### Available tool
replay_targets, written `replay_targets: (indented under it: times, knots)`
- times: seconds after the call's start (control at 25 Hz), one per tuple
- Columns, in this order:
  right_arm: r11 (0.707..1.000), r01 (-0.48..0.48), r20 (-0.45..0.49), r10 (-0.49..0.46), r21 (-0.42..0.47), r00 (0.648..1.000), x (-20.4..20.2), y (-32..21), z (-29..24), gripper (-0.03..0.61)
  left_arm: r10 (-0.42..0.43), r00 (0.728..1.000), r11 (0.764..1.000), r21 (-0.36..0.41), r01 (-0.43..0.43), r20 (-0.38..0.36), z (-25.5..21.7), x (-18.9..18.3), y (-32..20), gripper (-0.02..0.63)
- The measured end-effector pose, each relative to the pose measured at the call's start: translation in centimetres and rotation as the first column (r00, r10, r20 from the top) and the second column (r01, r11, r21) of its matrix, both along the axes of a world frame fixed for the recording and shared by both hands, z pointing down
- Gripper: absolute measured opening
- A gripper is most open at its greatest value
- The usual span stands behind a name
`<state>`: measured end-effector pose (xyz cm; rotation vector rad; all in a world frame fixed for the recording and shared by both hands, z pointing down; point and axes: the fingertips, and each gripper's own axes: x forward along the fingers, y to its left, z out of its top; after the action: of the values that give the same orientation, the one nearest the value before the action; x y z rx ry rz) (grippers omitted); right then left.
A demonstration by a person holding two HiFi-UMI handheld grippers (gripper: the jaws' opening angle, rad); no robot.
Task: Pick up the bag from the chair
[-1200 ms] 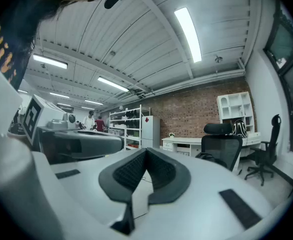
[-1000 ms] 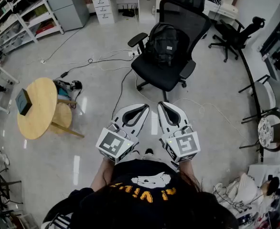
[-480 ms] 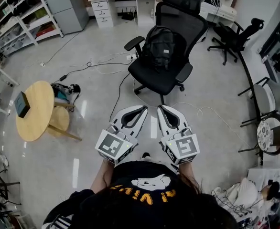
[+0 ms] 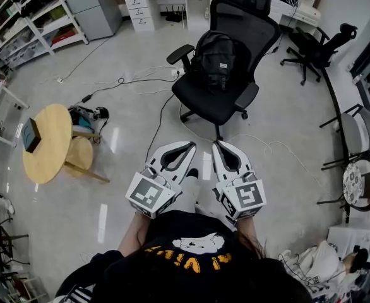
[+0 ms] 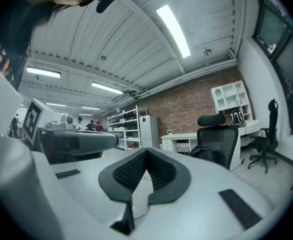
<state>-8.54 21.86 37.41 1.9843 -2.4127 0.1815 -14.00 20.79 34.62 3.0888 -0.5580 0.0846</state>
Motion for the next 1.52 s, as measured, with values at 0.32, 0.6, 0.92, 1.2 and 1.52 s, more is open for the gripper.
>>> replay_targets:
  times: [0.32,0.6,0.92,1.2,1.52]
  knots:
    - [1.000,-0.027,0.047,0.027,-0.008,0.999,3.3,-3.3,0.7,0.002,0.018,1.000,1.000,-0.018,-0.018,0.021,1.0,2.8,-3.9,0.009]
    - [0.998,-0.059,0.033,0.060,-0.013,0.998,8.2,-8.8,0.9,0.003,0.092,0.995,0.996,-0.013,-0.093,-0.022,1.5,8.3,-9.3,0.009]
    - [0.996,-0.078,0.031,0.079,-0.039,0.996,12.4,-16.1,0.8,0.003,0.130,0.991,0.990,-0.044,-0.131,-0.028,1.3,12.9,-16.8,0.009]
    - [0.990,-0.116,0.030,0.119,-0.083,0.992,15.9,-20.5,2.3,0.003,0.166,0.986,0.983,-0.077,-0.168,-0.024,2.7,16.3,-21.3,0.009]
    - [0.989,-0.109,0.002,0.110,-0.101,0.994,17.2,-24.9,2.9,0.003,0.156,0.987,0.983,-0.089,-0.158,-0.034,3.4,17.1,-25.2,0.009]
